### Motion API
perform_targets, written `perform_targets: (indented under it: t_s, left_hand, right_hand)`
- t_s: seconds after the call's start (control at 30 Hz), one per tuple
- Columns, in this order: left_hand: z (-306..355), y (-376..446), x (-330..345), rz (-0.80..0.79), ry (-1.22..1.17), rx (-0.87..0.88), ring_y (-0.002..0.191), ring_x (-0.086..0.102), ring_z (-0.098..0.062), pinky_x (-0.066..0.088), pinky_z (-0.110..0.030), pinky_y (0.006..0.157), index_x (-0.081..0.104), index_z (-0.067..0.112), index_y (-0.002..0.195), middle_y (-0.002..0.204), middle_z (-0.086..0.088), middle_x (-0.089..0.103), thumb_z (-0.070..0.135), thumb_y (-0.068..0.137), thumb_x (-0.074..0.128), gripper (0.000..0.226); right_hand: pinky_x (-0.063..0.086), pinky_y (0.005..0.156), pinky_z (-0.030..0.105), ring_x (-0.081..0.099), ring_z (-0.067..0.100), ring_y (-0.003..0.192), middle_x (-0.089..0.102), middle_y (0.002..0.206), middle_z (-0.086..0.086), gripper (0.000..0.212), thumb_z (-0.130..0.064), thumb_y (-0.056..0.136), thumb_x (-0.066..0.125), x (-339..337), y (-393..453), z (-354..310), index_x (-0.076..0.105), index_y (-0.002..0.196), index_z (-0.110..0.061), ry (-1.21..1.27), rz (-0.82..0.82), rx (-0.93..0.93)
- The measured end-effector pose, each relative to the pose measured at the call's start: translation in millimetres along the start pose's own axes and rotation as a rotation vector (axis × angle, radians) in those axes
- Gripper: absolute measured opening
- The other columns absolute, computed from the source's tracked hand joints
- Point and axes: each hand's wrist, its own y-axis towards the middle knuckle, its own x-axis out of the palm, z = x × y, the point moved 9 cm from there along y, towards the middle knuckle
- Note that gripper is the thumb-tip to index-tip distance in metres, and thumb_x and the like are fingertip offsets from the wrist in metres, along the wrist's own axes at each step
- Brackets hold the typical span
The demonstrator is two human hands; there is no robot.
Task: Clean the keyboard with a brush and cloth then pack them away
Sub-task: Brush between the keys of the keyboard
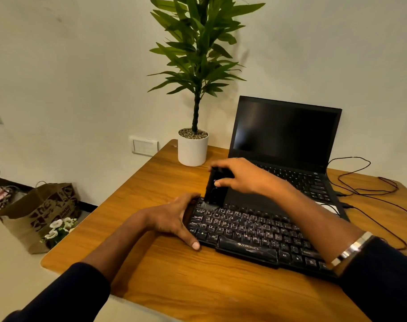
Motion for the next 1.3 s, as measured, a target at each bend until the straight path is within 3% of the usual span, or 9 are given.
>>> perform_targets:
  t_s: [0.1, 0.23, 0.43, 0.53, 0.67, 0.87, 1.13, 1.3]
  left_hand:
    - [1, -1, 1, 0.003, 0.004, -0.006, 0.133, 0.037, -0.016, 0.042, -0.042, 0.111, 0.011, 0.041, 0.148, 0.144, 0.009, 0.031, 0.06, 0.034, 0.092, 0.141]
    - [3, 0, 1, 0.014, 0.034, 0.0, 0.134, 0.036, -0.018, 0.042, -0.044, 0.111, 0.014, 0.048, 0.139, 0.142, 0.009, 0.033, 0.045, 0.046, 0.094, 0.122]
    - [2, 2, -2, 0.031, 0.058, -0.005, 0.13, 0.036, -0.014, 0.04, -0.034, 0.109, 0.014, 0.031, 0.149, 0.133, 0.013, 0.033, 0.029, 0.059, 0.094, 0.121]
    - [2, 1, -2, 0.031, 0.078, -0.012, 0.133, 0.035, -0.016, 0.039, -0.041, 0.113, 0.015, 0.034, 0.148, 0.135, 0.013, 0.033, 0.036, 0.055, 0.094, 0.123]
    - [1, 1, 0, 0.032, 0.099, -0.017, 0.133, 0.034, -0.018, 0.038, -0.048, 0.112, 0.014, 0.046, 0.142, 0.135, 0.014, 0.032, 0.047, 0.05, 0.093, 0.122]
    - [1, 2, 1, -0.008, 0.1, -0.041, 0.136, 0.031, -0.02, 0.037, -0.05, 0.113, 0.01, 0.044, 0.148, 0.139, 0.011, 0.03, 0.042, 0.052, 0.094, 0.127]
    - [3, 0, 1, -0.025, 0.116, -0.075, 0.135, 0.029, -0.018, 0.035, -0.048, 0.114, 0.011, 0.044, 0.147, 0.135, 0.016, 0.029, 0.065, 0.032, 0.089, 0.14]
    - [1, 0, 2, -0.018, 0.144, -0.08, 0.141, 0.022, -0.022, 0.03, -0.052, 0.116, -0.002, 0.047, 0.151, 0.151, 0.008, 0.021, 0.067, 0.035, 0.087, 0.148]
  right_hand:
    - [0.038, 0.107, 0.036, 0.046, 0.018, 0.127, 0.055, 0.136, 0.0, 0.051, -0.024, 0.087, 0.066, -10, 5, -6, 0.05, 0.136, -0.023, -0.06, 0.004, -0.021]
    - [0.042, 0.102, 0.034, 0.051, 0.017, 0.12, 0.058, 0.127, 0.0, 0.044, -0.021, 0.087, 0.066, 0, 6, -19, 0.053, 0.129, -0.023, 0.05, 0.063, -0.04]
    - [0.035, 0.103, 0.028, 0.048, 0.017, 0.125, 0.055, 0.133, -0.001, 0.048, -0.023, 0.088, 0.065, 4, 5, -6, 0.051, 0.134, -0.024, -0.032, -0.025, -0.007]
    - [0.039, 0.107, 0.038, 0.048, 0.018, 0.126, 0.054, 0.135, 0.0, 0.05, -0.023, 0.088, 0.066, -6, 7, -7, 0.051, 0.135, -0.025, -0.084, -0.05, -0.01]
    - [0.04, 0.104, 0.036, 0.049, 0.019, 0.122, 0.057, 0.128, 0.002, 0.045, -0.021, 0.088, 0.065, -8, 4, -17, 0.051, 0.131, -0.024, -0.008, 0.067, -0.023]
    - [0.034, 0.096, 0.024, 0.049, 0.017, 0.121, 0.057, 0.128, 0.0, 0.044, -0.018, 0.089, 0.064, -1, -4, -12, 0.053, 0.131, -0.022, 0.02, 0.055, -0.024]
    - [0.039, 0.105, 0.034, 0.048, 0.017, 0.126, 0.055, 0.135, -0.001, 0.048, -0.021, 0.089, 0.065, -16, -17, 10, 0.051, 0.135, -0.024, -0.129, -0.08, 0.031]
    - [0.039, 0.102, 0.031, 0.05, 0.018, 0.123, 0.056, 0.132, 0.001, 0.05, -0.022, 0.088, 0.065, -19, -16, -1, 0.05, 0.136, -0.022, -0.082, 0.014, 0.002]
